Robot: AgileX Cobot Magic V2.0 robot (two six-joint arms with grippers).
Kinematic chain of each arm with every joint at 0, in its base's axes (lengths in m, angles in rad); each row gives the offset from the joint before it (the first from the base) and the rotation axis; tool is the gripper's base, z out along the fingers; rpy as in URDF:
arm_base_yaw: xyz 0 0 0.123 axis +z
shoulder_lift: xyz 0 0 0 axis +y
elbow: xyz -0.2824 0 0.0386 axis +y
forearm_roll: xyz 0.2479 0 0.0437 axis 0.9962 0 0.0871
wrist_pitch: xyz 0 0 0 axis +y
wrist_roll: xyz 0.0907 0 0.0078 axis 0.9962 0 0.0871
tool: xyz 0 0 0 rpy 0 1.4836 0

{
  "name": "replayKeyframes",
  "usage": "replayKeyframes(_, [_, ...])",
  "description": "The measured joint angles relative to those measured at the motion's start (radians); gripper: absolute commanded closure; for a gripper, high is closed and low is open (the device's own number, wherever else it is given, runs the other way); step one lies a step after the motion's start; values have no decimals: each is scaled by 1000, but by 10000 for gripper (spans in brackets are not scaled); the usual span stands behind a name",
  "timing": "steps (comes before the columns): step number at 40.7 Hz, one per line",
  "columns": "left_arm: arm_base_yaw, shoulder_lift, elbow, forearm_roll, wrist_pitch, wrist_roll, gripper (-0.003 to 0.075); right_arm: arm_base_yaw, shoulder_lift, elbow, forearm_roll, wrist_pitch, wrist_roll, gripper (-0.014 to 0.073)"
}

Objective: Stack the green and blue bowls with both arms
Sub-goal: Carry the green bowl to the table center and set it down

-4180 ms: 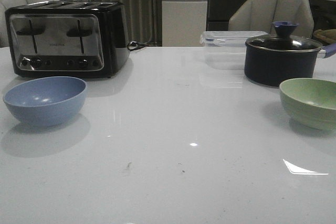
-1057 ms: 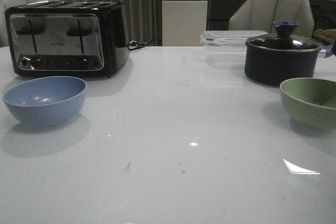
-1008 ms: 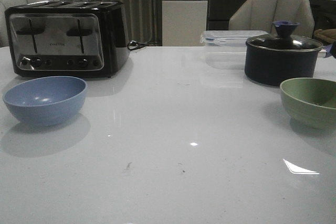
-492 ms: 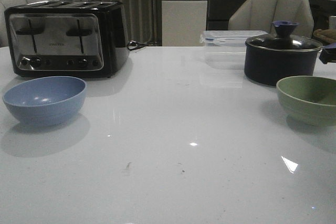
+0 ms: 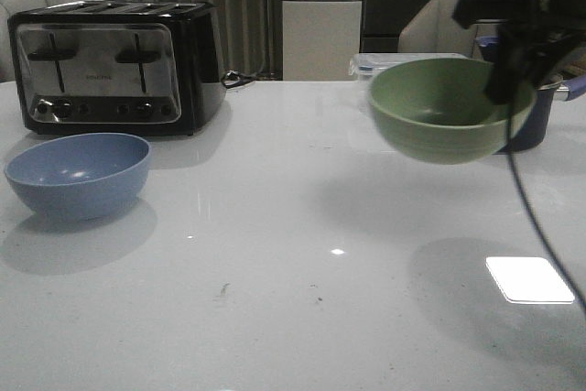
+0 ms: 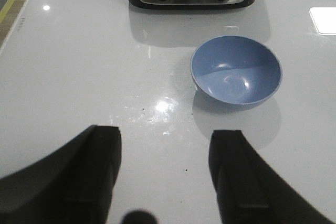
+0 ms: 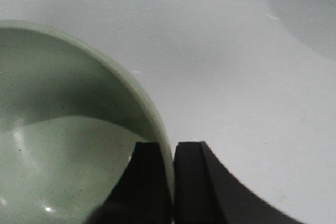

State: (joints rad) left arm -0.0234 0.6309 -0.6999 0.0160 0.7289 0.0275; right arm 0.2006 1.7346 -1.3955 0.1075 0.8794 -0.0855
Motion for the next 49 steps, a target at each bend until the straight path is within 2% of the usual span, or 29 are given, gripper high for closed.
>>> replayKeyframes(6, [0,0,0,0,0,0,278,140,42,0,5,-11,0,533])
replayKeyframes(11, [0,0,0,0,0,0,278,205,93,0,8,-42,13,533])
replayKeyframes(22, [0,0,0,0,1,0,278,229,175,0,11,-75,40,526])
replayKeyframes(28, [0,0,0,0,1,0,278,229,197,0,20,-92,43,415])
replayKeyframes(38, [0,0,0,0,1,0,278,229,231,-2,34,-110,43,124])
replayKeyframes(49, [0,0,0,0,1,0,278,230,159,-2,34,-123,31,116])
